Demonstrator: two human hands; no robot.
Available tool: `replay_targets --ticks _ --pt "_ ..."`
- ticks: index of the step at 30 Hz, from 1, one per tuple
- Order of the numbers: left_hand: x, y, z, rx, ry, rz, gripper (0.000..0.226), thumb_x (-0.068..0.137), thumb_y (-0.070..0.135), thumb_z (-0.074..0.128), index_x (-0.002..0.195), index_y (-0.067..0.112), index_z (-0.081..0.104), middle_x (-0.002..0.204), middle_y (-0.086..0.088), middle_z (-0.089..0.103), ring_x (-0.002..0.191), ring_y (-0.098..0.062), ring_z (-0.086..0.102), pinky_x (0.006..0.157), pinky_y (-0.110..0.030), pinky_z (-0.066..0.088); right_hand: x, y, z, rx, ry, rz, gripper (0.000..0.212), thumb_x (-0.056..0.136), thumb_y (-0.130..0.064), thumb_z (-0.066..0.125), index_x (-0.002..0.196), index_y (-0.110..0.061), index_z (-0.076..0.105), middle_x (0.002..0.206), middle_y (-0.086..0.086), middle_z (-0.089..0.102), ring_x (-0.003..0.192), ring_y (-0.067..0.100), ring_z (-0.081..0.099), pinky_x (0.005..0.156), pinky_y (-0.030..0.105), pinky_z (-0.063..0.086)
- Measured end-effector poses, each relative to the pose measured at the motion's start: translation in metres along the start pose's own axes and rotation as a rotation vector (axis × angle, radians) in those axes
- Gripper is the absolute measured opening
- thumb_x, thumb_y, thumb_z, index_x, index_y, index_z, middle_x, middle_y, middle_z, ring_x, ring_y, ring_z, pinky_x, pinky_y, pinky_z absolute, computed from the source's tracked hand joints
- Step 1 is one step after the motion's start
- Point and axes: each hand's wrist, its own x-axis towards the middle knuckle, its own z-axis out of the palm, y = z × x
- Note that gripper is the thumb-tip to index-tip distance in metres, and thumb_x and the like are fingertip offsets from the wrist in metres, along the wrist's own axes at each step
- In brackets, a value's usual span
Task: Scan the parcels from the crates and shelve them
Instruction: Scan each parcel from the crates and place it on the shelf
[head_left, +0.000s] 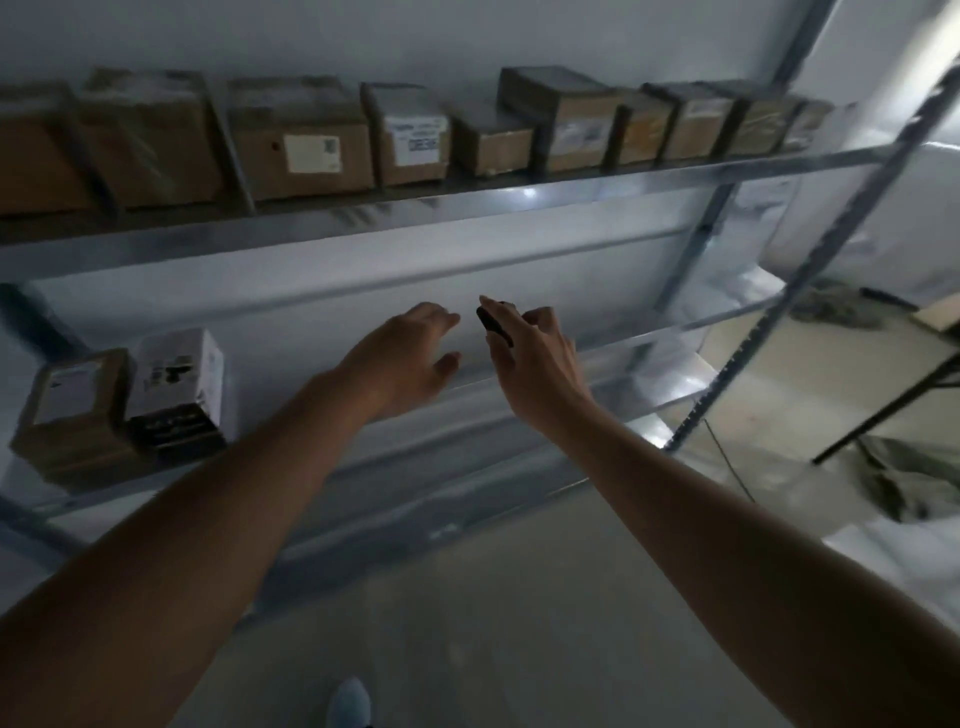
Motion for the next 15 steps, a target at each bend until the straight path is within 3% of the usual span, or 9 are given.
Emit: replay_targets --ticks 4,10,15 --pt "0.038 0.083 0.019 -0.004 -0.042 0.154 0.062 0.105 0.034 0.06 0.161 0.014 0.04 0.166 -0.007 0.037 0.149 -0.026 0.042 0.122 -0.044 0.037 -0.032 0.055 -0.068 -0.037 0.08 0.086 0.048 0.113 -0.04 0.043 0.16 -0.049 0.035 0.139 0.013 0.047 0.113 0.041 0.058 0.098 0.054 0.052" --pt "0.103 0.201 0.05 -0.047 -0.101 0.364 0.059 0.104 0.031 0.062 0.156 0.01 0.046 0.159 -0.009 0.046 0.141 -0.027 0.05 0.116 -0.036 0.041 -0.067 0.143 -0.155 -0.122 0.204 0.253 0.048 0.112 -0.041 0.045 0.159 -0.047 0.038 0.14 0.015 0.048 0.113 0.044 0.057 0.095 0.05 0.052" --pt "0.169 0.293 0.084 -0.07 -0.153 0.535 0.059 0.102 0.032 0.064 0.156 0.013 0.046 0.155 -0.01 0.05 0.137 -0.03 0.055 0.113 -0.046 0.046 -0.084 0.221 -0.21 -0.187 0.291 0.412 0.046 0.113 -0.04 0.044 0.158 -0.046 0.04 0.14 0.017 0.048 0.109 0.046 0.058 0.091 0.051 0.051"
